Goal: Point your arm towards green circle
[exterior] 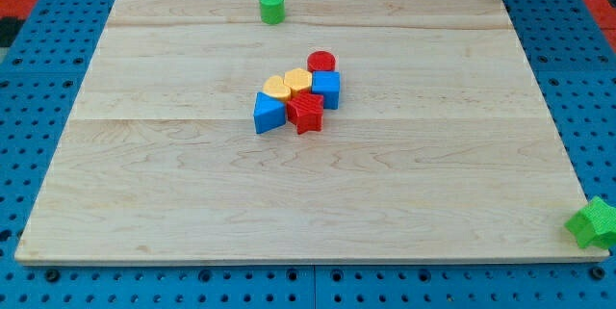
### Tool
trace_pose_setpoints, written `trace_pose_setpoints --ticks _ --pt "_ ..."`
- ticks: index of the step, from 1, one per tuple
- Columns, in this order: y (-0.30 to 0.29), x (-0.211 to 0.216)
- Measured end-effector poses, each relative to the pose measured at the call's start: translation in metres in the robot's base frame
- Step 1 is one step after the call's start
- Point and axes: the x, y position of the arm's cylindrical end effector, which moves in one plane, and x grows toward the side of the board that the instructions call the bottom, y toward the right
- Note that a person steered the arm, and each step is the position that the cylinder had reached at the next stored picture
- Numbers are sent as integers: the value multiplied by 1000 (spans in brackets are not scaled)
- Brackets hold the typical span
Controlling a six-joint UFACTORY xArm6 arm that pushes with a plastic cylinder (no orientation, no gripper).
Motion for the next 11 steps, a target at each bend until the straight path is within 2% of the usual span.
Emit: trace_pose_setpoints --ticks 1,2,3,4,5,7,8,9,10,11 --pt "0 0" --pt "-60 0" --pt "-70 22" --pt "-120 30" --pt "-149 4" --pt "-149 1" --pt "-118 1" --pt "-113 0" --pt "-123 1" --pt "-157 0"
